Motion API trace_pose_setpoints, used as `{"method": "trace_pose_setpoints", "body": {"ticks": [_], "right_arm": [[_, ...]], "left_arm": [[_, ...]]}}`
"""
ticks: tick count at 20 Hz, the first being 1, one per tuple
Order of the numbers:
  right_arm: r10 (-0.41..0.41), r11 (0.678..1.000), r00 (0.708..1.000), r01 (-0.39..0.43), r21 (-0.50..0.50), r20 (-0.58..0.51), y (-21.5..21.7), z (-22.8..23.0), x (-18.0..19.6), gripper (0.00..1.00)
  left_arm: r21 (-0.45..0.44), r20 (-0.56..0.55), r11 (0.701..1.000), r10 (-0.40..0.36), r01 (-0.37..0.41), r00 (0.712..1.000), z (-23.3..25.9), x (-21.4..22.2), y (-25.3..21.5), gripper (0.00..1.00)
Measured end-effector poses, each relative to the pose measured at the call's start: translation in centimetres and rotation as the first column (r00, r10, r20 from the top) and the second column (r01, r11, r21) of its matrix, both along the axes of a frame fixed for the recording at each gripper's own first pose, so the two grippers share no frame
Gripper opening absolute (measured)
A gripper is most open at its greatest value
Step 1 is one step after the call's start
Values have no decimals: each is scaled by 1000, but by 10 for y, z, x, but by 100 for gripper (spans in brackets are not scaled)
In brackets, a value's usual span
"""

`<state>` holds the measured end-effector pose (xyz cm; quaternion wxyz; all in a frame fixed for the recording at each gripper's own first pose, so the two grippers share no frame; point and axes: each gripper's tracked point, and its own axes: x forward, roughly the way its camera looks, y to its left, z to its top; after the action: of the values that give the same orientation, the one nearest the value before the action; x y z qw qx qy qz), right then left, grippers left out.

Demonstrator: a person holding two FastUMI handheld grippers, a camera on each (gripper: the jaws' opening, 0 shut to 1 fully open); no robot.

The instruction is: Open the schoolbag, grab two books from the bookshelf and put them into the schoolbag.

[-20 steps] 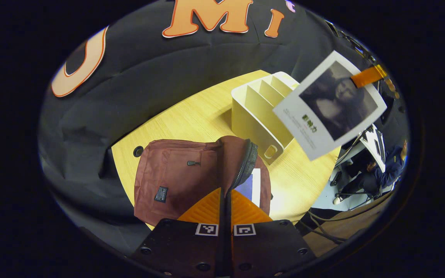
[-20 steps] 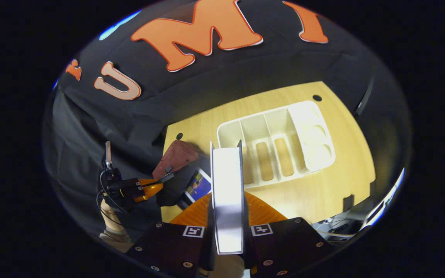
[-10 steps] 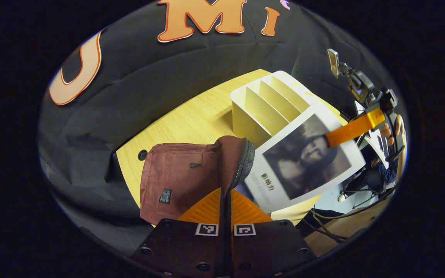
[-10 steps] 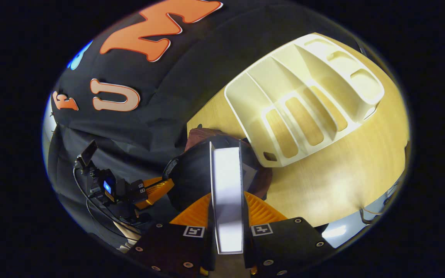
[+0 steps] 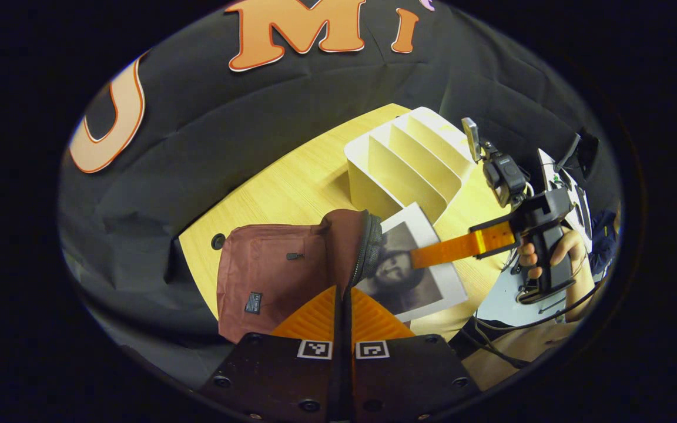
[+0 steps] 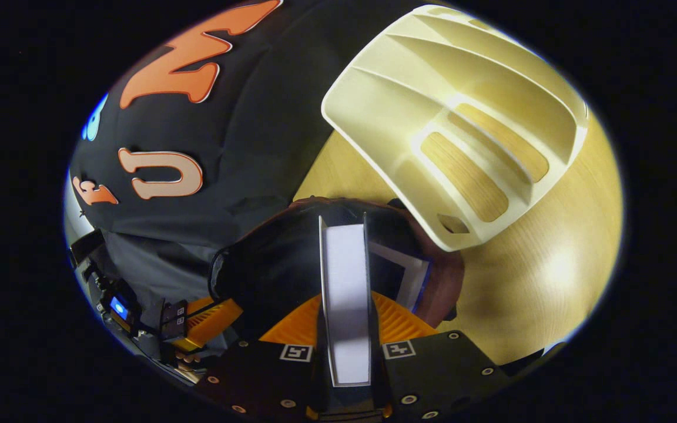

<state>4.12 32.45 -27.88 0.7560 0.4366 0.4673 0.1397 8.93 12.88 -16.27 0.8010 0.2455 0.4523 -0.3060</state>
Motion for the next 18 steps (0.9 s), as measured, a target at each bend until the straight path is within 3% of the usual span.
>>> {"method": "trace_pose_setpoints", "body": {"ticks": [7, 8, 10, 11, 12, 13, 14, 15, 16, 18], "right_arm": [[-67, 997, 995, 64, 33, 73, 35, -15, 28, 28], [-85, 996, 992, 83, 25, 88, 41, -18, 32, 29], [-41, 998, 996, 45, -49, 78, 53, -36, 31, 33], [-7, 993, 999, 13, -116, 52, 58, -52, 24, 48], [23, 987, 999, -17, -162, 37, 56, -63, 20, 48], [45, 978, 999, -40, -204, 22, 55, -70, 16, 67], [60, 968, 998, -59, -243, 0, 51, -77, 12, 63], [70, 960, 997, -72, -271, -17, 47, -80, 9, 70], [81, 954, 996, -88, -288, -34, 44, -83, 6, 87], [104, 946, 994, -111, -305, -39, 33, -81, 1, 98]], "left_arm": [[1, 21, 1000, -29, 29, 999, 10, 1, -18, 0], [1, 19, 999, -34, 34, 999, 12, -1, -19, 0], [7, 18, 999, -38, 38, 999, 12, -1, -20, 0], [14, 21, 999, -37, 36, 999, 11, -1, -18, 0], [16, 22, 999, -31, 31, 999, 11, 1, -17, 0], [13, 19, 1000, -25, 25, 1000, 9, 2, -15, 0], [8, 17, 1000, -16, 15, 1000, 9, 1, -13, 0], [3, 15, 1000, -8, 8, 1000, 8, 2, -12, 0], [-2, 16, 1000, 0, 0, 1000, 8, 4, -11, 0], [-9, 17, 1000, 15, -14, 1000, 7, 6, -10, 0]]}}
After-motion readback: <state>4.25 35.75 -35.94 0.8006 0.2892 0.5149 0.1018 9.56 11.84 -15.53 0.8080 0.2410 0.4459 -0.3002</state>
